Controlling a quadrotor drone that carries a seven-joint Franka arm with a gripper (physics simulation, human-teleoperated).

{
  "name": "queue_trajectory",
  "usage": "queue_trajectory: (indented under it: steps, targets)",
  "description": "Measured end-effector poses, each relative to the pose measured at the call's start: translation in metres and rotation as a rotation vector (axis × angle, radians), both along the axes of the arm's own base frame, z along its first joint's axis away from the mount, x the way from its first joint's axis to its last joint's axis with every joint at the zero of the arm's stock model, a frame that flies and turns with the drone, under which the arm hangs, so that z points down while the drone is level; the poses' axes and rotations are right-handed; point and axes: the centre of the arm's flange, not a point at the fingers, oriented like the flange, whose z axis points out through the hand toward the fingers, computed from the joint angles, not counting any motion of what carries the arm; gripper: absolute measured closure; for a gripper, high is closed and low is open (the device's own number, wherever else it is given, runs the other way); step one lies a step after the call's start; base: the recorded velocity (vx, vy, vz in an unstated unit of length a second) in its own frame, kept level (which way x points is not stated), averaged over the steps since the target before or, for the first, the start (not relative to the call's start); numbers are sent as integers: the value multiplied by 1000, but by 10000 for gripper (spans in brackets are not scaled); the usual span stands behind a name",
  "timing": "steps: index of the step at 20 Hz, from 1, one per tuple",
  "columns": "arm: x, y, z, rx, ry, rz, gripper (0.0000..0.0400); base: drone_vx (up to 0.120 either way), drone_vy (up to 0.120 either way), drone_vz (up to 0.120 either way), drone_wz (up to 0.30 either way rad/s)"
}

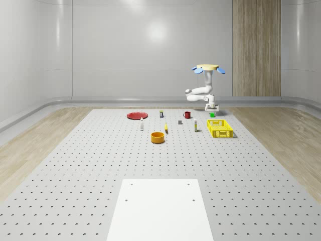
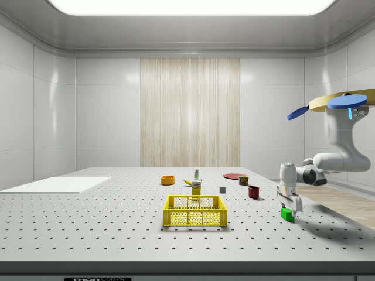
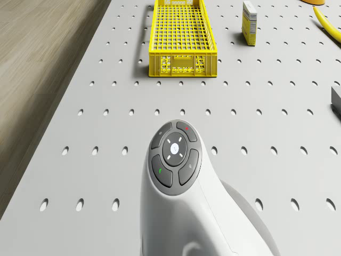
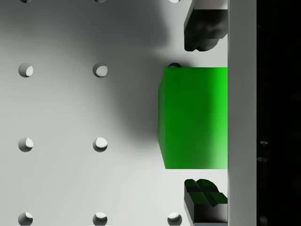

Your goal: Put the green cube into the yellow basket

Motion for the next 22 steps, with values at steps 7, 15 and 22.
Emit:
queue_trajectory:
  steps: [7,15,22]
  targets:
    - [8,1,8,0,0,0,0,0,0,0,0]
    - [5,1,10,0,0,0,66,0,0,0,0]
    - [4,1,10,0,0,0,135,0,0,0,0]
